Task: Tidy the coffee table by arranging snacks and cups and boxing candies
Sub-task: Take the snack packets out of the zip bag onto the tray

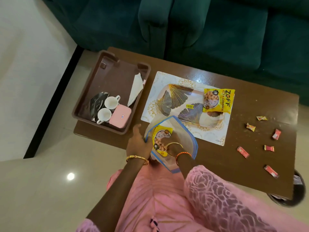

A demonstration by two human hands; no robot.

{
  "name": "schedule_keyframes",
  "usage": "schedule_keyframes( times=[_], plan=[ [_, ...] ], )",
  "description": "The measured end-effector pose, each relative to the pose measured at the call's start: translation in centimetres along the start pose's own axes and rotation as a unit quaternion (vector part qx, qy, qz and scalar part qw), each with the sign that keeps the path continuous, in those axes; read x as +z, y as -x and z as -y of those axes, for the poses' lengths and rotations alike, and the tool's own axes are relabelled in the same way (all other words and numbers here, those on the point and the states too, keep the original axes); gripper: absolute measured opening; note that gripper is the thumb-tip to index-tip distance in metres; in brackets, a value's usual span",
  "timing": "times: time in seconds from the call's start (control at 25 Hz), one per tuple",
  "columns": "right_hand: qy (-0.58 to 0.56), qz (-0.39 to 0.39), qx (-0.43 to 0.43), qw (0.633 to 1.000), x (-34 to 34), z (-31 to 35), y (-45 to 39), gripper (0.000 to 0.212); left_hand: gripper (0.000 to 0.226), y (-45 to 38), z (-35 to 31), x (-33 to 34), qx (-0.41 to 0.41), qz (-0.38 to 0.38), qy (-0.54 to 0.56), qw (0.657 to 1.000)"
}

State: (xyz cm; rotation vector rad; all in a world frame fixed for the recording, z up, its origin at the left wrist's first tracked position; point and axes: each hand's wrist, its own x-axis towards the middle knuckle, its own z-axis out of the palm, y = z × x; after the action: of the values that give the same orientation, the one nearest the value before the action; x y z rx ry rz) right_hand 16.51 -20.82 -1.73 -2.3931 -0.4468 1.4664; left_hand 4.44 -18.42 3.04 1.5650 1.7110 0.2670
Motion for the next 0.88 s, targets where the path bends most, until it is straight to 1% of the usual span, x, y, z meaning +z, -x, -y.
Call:
schedule_keyframes(
  times=[0.08,0.16,0.24,0.32,0.36,0.4,0.44,0.52,0.64,0.68,0.76,0.84,0.88],
  plan=[
    [-0.019,-0.027,-0.013,0.999,-1.0,0.4,1.2,0.038,0.051,-0.4,-0.2,-0.3,-0.019,0.000,-0.007,1.000],
    [-0.026,-0.063,-0.046,0.997,-2.8,0.2,2.8,0.033,0.048,-0.7,-0.5,-0.6,-0.046,-0.001,-0.016,0.999],
    [-0.078,-0.089,-0.053,0.992,-4.8,-0.5,4.7,0.030,0.045,-0.9,-0.7,-0.6,-0.060,0.011,-0.027,0.998],
    [-0.169,-0.100,-0.026,0.980,-6.7,-1.3,6.3,0.017,0.039,-1.2,-1.1,-0.6,-0.082,0.029,-0.048,0.995],
    [-0.228,-0.094,-0.011,0.969,-7.4,-1.5,6.7,0.011,0.034,-1.3,-1.3,-0.6,-0.092,0.037,-0.056,0.994],
    [-0.300,-0.082,0.014,0.950,-8.1,-1.7,6.7,0.007,0.027,-1.4,-1.6,-0.6,-0.096,0.047,-0.059,0.993],
    [-0.382,-0.061,0.035,0.921,-8.8,-1.7,6.7,0.005,0.021,-1.5,-1.9,-0.5,-0.096,0.059,-0.059,0.992],
    [-0.507,-0.013,0.043,0.861,-10.1,-1.7,6.5,0.013,0.014,-1.7,-2.7,-0.4,-0.087,0.078,-0.060,0.991],
    [-0.607,0.018,0.008,0.795,-12.0,-2.0,6.1,0.028,0.014,-2.1,-3.6,-0.2,-0.053,0.091,-0.077,0.991],
    [-0.623,0.014,-0.005,0.782,-12.6,-2.2,5.8,0.031,0.016,-2.2,-3.8,-0.2,-0.038,0.092,-0.089,0.991],
    [-0.638,0.003,-0.022,0.770,-13.8,-2.5,4.7,0.038,0.018,-2.1,-4.0,0.0,-0.003,0.092,-0.114,0.989],
    [-0.660,-0.007,-0.011,0.751,-14.8,-3.1,3.5,0.048,0.018,-2.0,-4.2,0.3,0.028,0.087,-0.128,0.988],
    [-0.670,-0.007,-0.011,0.742,-15.1,-3.3,2.9,0.050,0.019,-2.0,-4.2,0.5,0.036,0.079,-0.129,0.988]
  ],
)
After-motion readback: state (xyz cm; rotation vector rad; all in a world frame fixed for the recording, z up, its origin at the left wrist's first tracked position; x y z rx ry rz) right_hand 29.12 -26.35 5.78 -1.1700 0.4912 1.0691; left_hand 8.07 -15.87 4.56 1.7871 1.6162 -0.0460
